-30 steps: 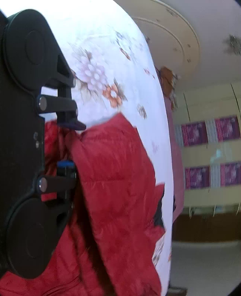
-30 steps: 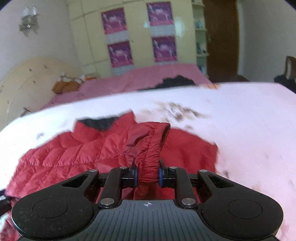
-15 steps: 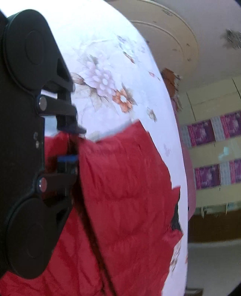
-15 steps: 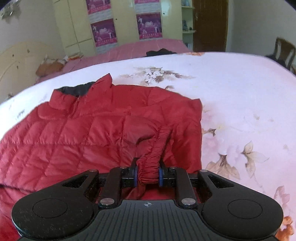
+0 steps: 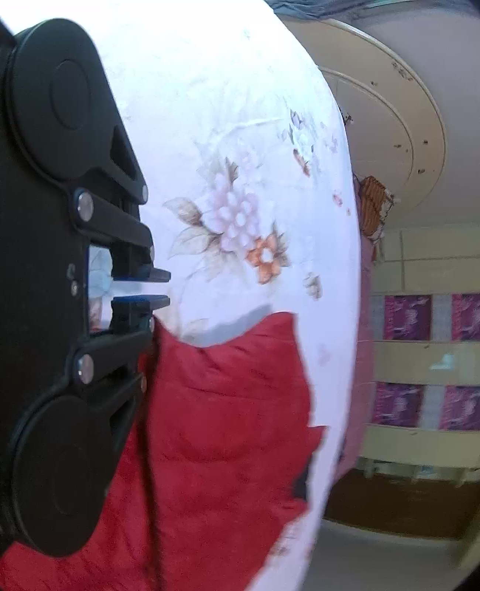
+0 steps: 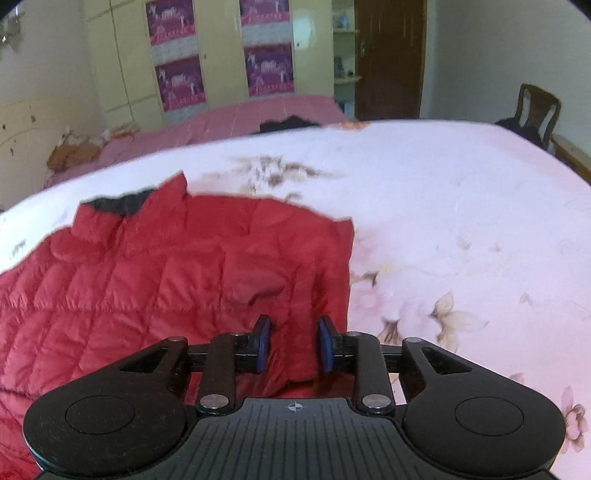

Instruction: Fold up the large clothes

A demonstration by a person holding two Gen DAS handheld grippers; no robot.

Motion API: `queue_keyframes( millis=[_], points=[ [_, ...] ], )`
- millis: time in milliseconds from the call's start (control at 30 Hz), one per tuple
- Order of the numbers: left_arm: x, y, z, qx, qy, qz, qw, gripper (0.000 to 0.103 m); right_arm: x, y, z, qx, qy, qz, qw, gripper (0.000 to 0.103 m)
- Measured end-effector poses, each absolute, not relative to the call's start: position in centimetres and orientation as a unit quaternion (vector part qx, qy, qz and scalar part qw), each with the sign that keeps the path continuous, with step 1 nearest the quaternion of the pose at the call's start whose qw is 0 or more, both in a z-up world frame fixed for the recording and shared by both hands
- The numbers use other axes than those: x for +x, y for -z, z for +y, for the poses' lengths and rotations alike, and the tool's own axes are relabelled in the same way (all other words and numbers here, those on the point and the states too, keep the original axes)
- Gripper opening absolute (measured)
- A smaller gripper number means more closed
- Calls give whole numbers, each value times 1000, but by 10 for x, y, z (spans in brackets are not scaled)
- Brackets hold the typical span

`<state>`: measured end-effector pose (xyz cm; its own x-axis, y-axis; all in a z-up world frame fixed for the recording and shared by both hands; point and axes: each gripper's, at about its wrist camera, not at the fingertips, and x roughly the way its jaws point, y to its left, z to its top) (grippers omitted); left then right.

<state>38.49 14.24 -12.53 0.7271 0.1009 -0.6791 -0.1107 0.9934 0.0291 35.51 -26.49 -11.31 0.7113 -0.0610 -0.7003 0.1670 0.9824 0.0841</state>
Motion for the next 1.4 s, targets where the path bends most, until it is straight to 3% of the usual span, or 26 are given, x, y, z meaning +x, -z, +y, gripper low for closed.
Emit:
queue_keyframes(
  millis=[33, 67, 200, 267, 300, 633, 900, 1300, 1400],
  points=[
    [385, 120, 143, -10, -56, 359, 932, 9, 355, 110, -264, 68, 62, 368, 925, 62],
    [389, 117, 141, -11, -50, 355, 933, 9, 356, 107, -264, 70, 61, 360, 928, 67],
    [415, 110, 119, -10, -12, 343, 939, 10, 367, 102, -249, 71, 29, 351, 933, 64],
    [430, 111, 104, -3, 6, 340, 941, 10, 376, 104, -236, 58, 9, 357, 932, 44],
    [436, 113, 96, 1, 12, 339, 941, 10, 383, 107, -229, 52, 1, 362, 931, 42],
    [483, 153, 70, 12, 27, 379, 925, 11, 426, 148, -211, 7, -3, 395, 919, 41],
    [486, 156, 66, 16, 18, 387, 922, 11, 437, 165, -220, -28, 5, 400, 916, 41],
    [487, 148, 69, -1, 15, 396, 918, 11, 420, 134, -231, 7, -9, 385, 923, 42],
    [480, 141, 69, -2, 9, 387, 922, 20, 397, 124, -227, 0, -24, 376, 926, 42]
  ],
)
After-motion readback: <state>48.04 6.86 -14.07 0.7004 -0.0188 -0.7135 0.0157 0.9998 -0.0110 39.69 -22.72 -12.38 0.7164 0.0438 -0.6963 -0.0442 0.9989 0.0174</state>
